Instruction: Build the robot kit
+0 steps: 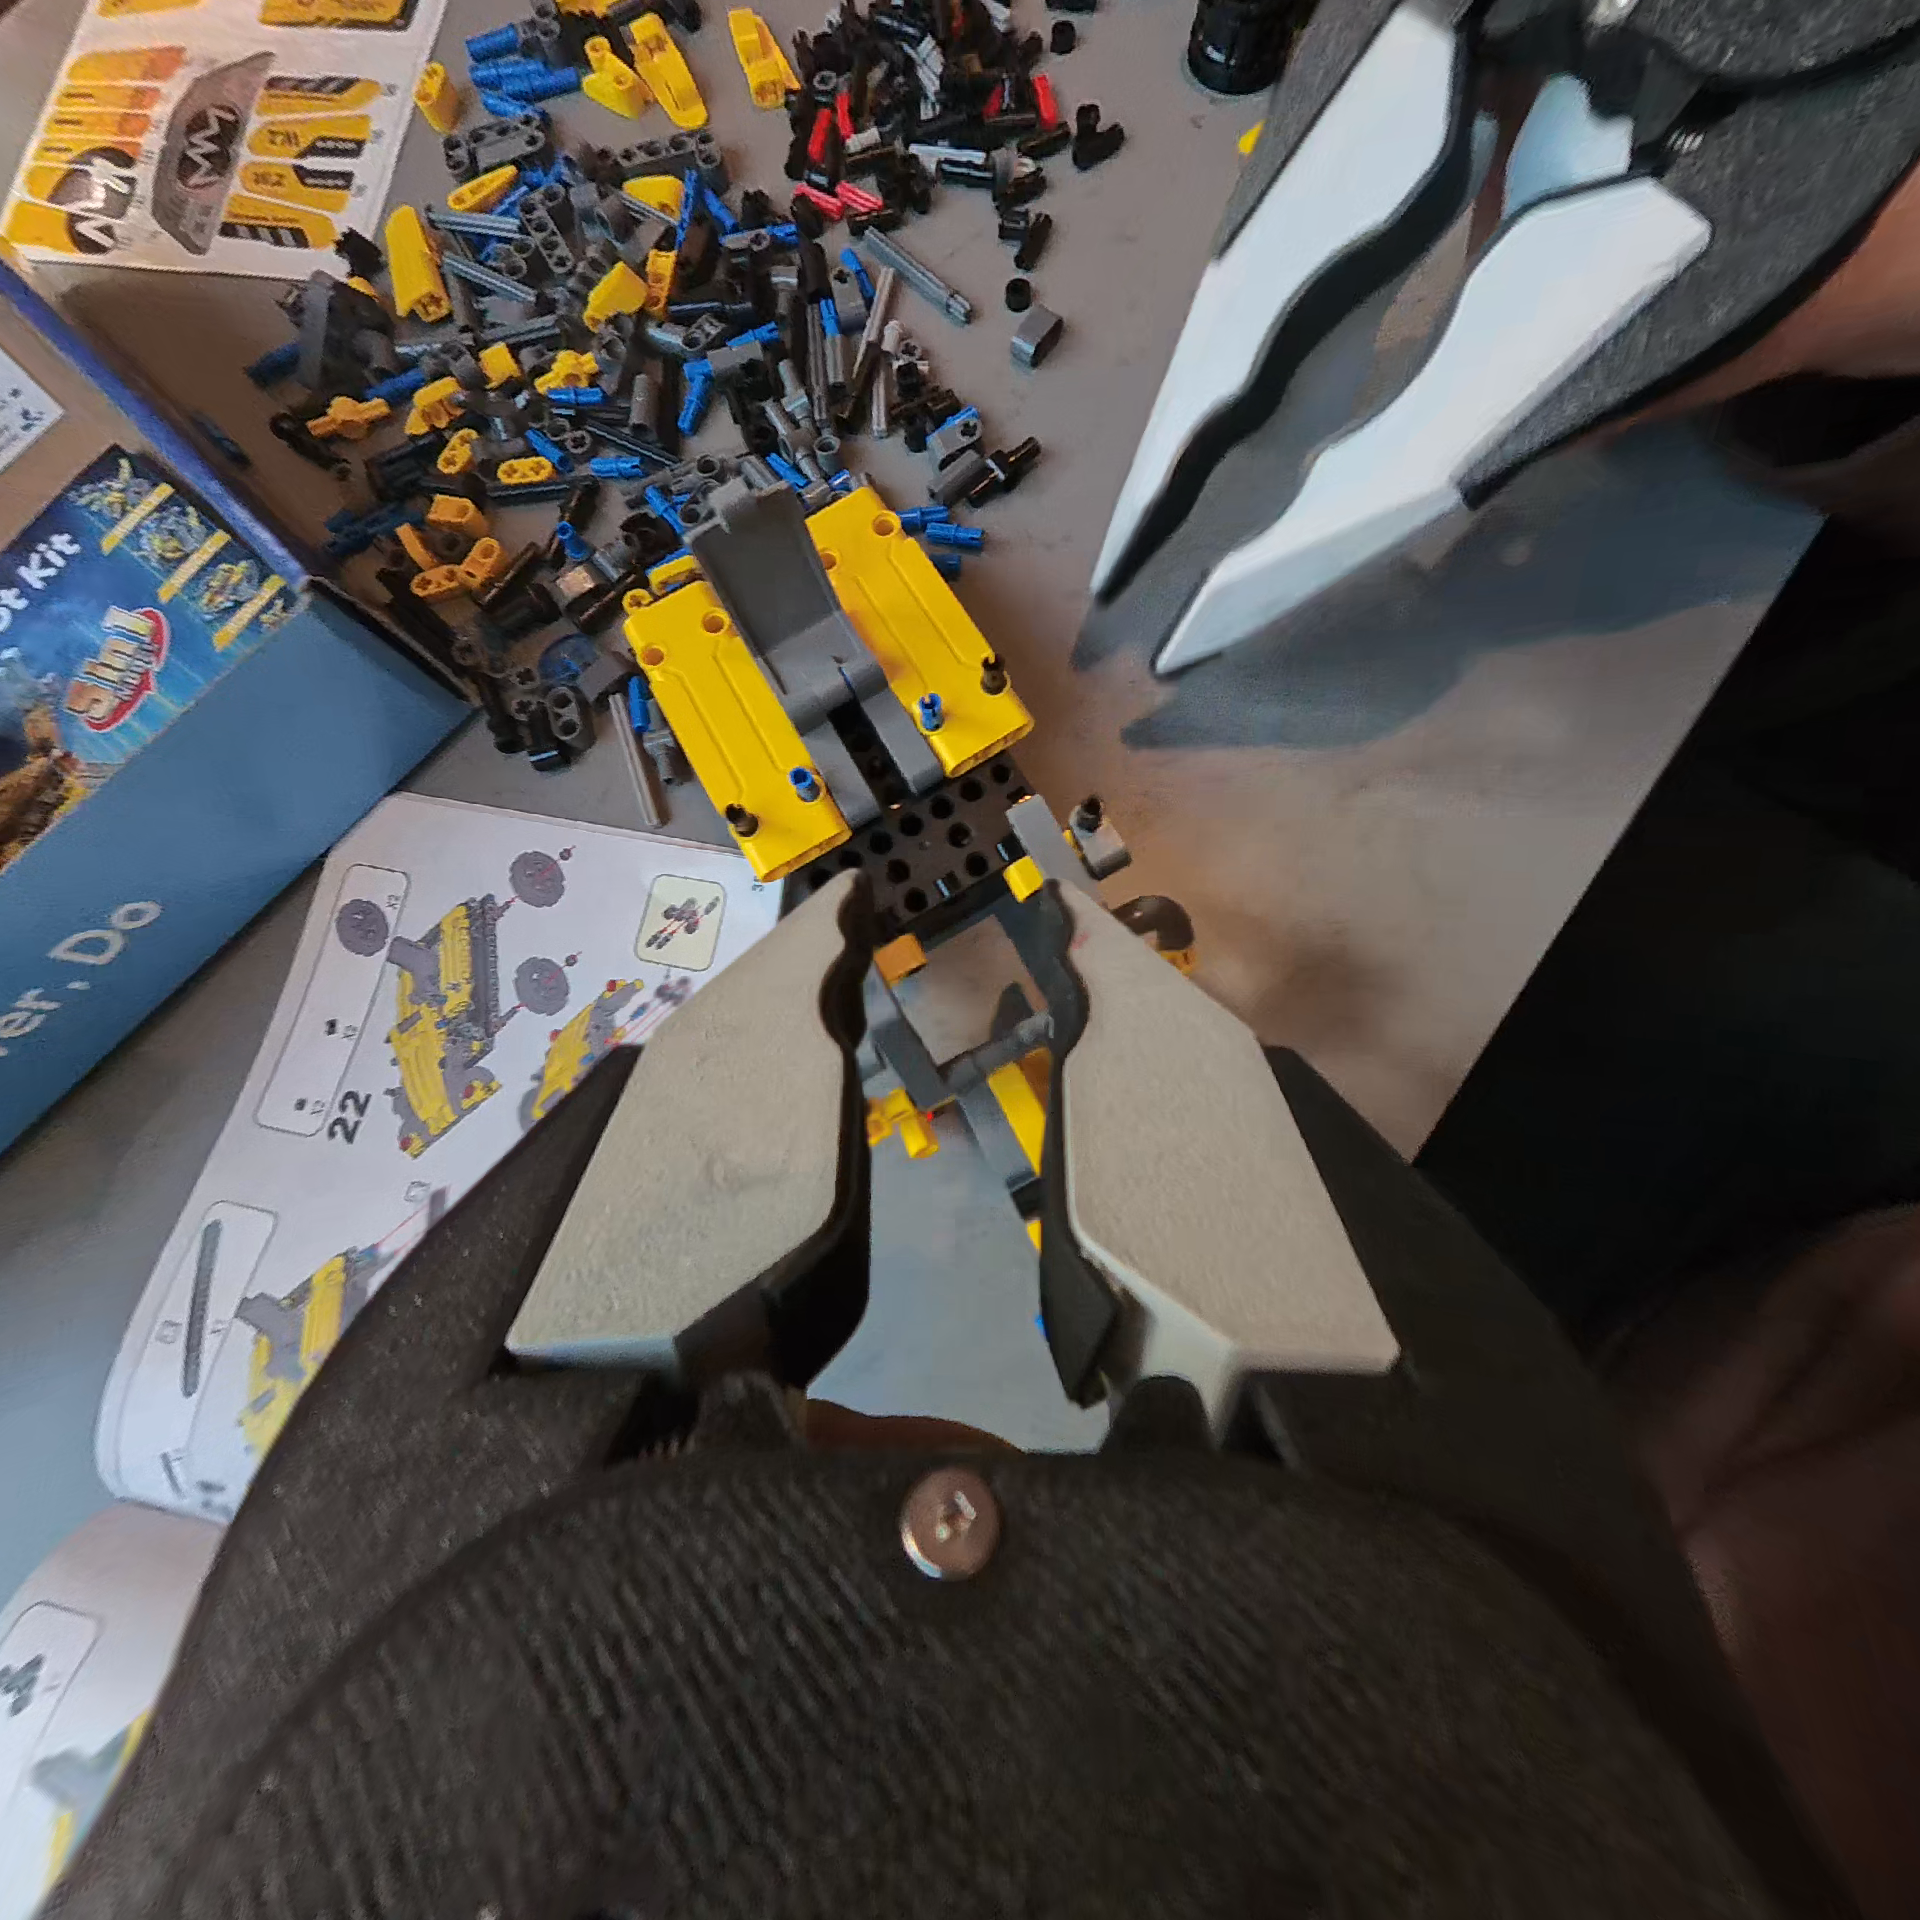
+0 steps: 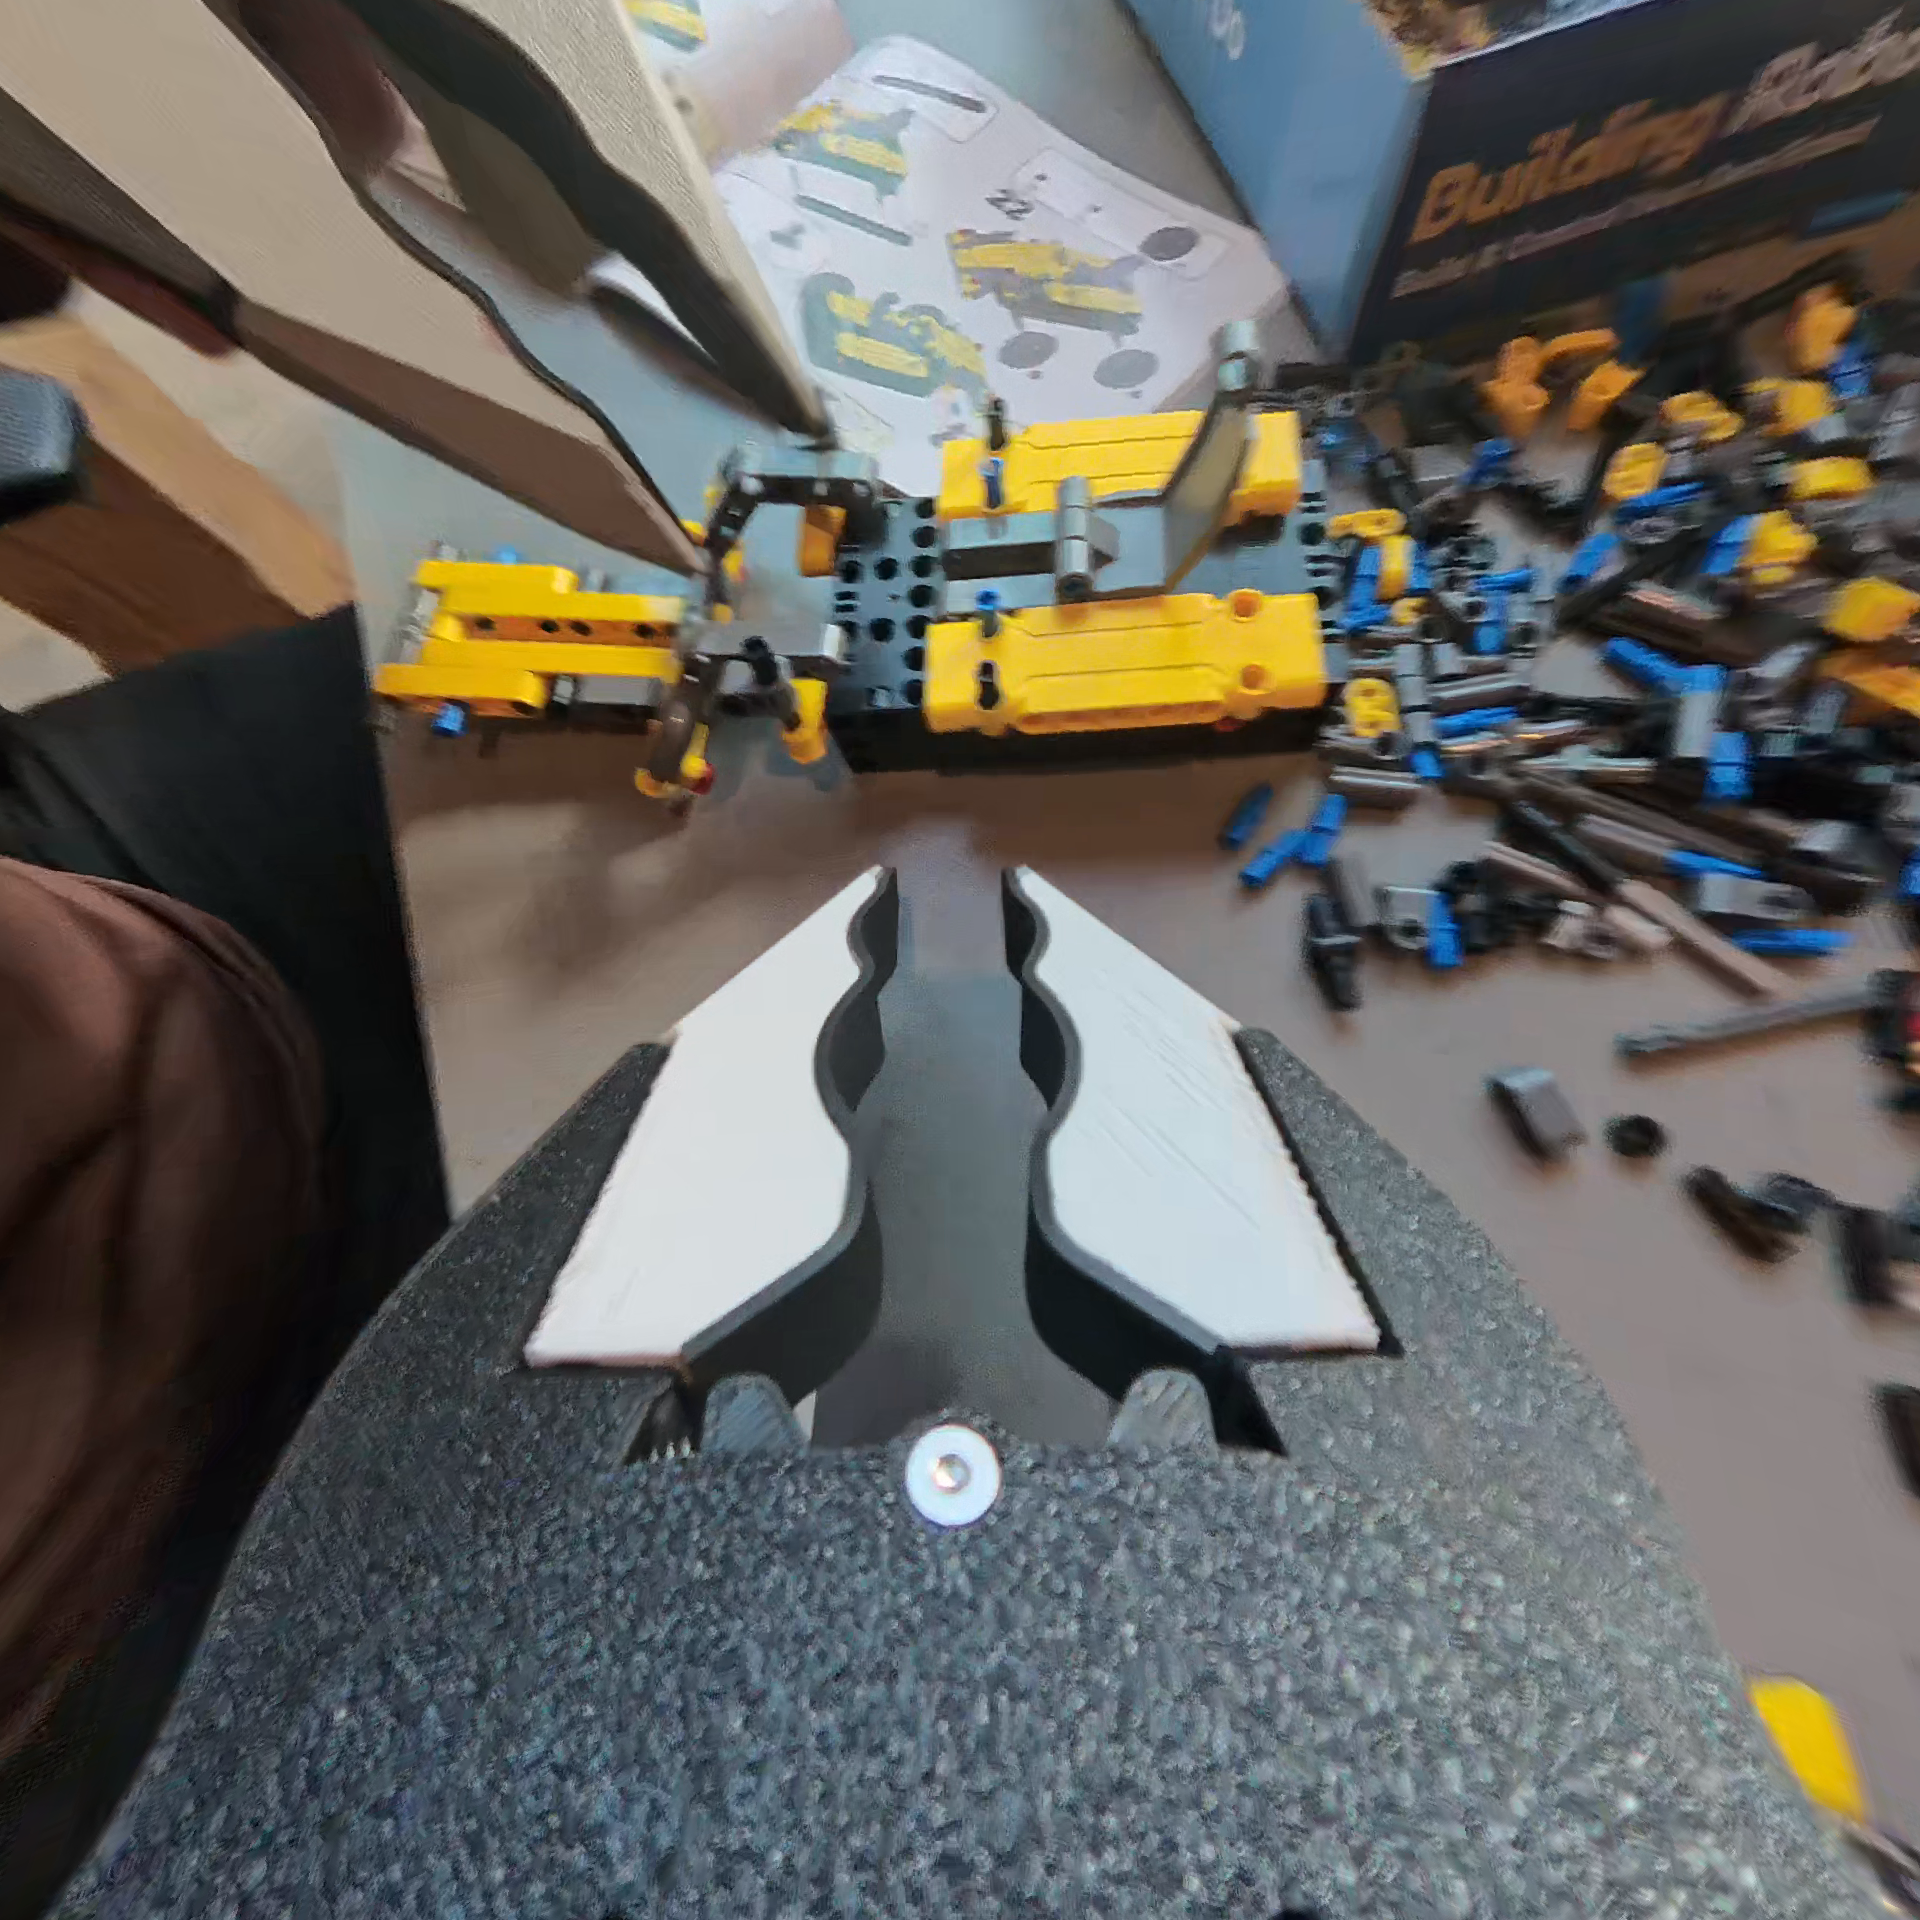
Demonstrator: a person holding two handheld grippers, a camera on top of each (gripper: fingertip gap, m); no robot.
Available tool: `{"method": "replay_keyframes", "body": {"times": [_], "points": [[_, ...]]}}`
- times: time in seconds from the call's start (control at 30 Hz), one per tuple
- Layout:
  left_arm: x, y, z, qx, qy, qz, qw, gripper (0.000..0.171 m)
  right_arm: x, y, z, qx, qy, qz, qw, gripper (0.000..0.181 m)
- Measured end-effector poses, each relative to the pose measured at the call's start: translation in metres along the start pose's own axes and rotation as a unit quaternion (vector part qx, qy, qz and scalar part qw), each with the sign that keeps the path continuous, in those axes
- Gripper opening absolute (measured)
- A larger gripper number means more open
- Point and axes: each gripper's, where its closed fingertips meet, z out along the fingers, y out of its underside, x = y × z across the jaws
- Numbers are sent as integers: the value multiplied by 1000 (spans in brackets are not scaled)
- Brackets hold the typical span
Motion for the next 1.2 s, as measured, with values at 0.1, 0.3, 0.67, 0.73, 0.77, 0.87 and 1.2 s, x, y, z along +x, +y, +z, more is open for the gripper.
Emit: {"method": "replay_keyframes", "body": {"times": [0.1,0.3,0.67,0.73,0.77,0.87,1.2], "points": [[-14,-2,-11,7,-18,-6,1000,41,22,-4,-16,9,23,-10,1000,23],[-34,17,-4,-24,78,-93,992,73,40,-23,-12,2,-13,-8,1000,40],[-15,28,22,-58,207,-116,970,64,8,-19,27,-16,-64,17,998,43],[-8,27,22,-56,223,-115,966,58,3,-16,30,-21,-70,18,997,43],[-6,26,21,-54,229,-117,965,55,1,-14,32,-23,-73,20,997,43],[-1,24,22,-48,234,-116,964,53,-7,-12,35,-24,-80,29,996,40],[2,28,20,-54,222,-102,968,57,-22,-11,38,-25,-67,34,997,25]]}}
